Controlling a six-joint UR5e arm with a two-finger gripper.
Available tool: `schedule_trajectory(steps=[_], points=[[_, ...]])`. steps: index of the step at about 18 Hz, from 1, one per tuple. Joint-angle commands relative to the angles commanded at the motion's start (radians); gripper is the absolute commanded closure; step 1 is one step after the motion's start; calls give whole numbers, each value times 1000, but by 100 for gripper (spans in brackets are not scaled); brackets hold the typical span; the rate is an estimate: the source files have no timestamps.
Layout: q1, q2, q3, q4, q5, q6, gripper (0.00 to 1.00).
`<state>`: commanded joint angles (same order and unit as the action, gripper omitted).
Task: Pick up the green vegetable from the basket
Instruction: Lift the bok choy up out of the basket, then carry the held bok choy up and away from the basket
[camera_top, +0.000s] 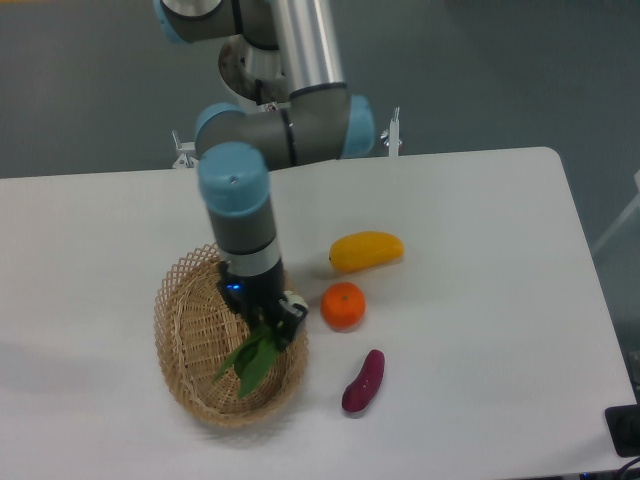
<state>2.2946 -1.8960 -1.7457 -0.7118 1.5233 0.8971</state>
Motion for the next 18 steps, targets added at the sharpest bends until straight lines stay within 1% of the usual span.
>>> schedule_trajectory(steps=[3, 6, 7, 9, 12, 14, 18], points=[[63, 37, -5, -5, -23, 80, 47], [126, 40, -5, -6, -35, 169, 47], [176, 43, -6, -14, -37, 253, 47], [218, 43, -5, -41, -37, 313, 47], [265, 43, -2, -48, -38, 391, 47], [293, 43, 3, -48, -57, 414, 47], [322, 43, 11, -49, -71, 450, 47]])
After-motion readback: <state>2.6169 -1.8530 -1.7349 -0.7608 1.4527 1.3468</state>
